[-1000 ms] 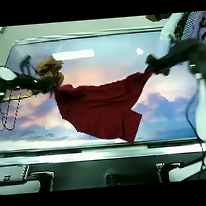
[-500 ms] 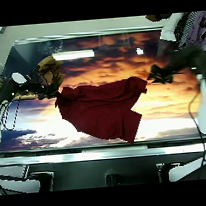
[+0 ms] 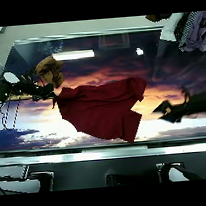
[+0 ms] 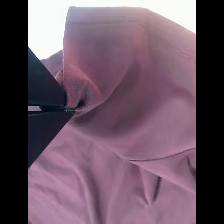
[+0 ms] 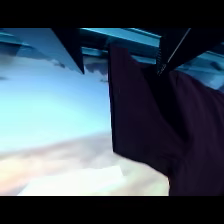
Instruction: Fold the clothes and pants, and hang the long-sleeved shirts on hangers.
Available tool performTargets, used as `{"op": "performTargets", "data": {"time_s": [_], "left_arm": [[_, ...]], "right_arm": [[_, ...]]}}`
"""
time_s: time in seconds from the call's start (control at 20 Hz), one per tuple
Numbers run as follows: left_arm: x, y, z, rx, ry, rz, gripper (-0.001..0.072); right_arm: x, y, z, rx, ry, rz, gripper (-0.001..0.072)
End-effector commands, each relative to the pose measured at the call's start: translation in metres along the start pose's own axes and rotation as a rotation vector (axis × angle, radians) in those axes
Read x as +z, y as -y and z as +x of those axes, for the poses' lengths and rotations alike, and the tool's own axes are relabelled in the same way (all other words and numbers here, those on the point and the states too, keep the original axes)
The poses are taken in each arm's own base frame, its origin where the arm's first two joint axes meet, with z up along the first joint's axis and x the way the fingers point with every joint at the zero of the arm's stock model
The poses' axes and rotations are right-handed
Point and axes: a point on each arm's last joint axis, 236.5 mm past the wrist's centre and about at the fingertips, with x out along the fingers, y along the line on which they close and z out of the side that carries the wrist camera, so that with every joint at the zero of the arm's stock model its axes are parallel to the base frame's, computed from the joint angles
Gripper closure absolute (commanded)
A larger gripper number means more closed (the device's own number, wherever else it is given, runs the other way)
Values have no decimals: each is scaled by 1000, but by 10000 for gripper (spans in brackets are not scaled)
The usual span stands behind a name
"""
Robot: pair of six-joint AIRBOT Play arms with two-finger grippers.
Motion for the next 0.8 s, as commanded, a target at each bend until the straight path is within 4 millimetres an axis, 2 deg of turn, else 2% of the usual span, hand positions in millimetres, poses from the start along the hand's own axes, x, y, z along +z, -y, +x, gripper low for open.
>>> {"op": "performTargets", "data": {"time_s": [0.0, 0.05, 0.1, 0.35, 0.55, 0.65, 0.75], "left_arm": [[-7, -1, -1, 0, -27, -2, 694], [-7, -1, -1, 0, -29, -2, 694], [-7, -1, -1, 0, -29, -2, 694], [-7, -1, -1, 0, -28, -2, 693], [-7, -2, 0, 1, -30, -4, 693], [-6, -2, 0, 1, -29, -4, 693], [-7, -2, 0, 1, -30, -4, 693]], "right_arm": [[-65, 2, 54, 112, -36, 75, 174], [-76, 7, 70, 83, -52, 72, 175], [-78, 8, 77, 64, -47, 65, 175], [-63, 6, 102, -16, 43, 74, 178], [-66, 3, 124, -38, 36, 88, 201], [-69, -5, 133, -35, 40, 63, 361], [-65, -15, 133, -26, 53, 34, 670]]}}
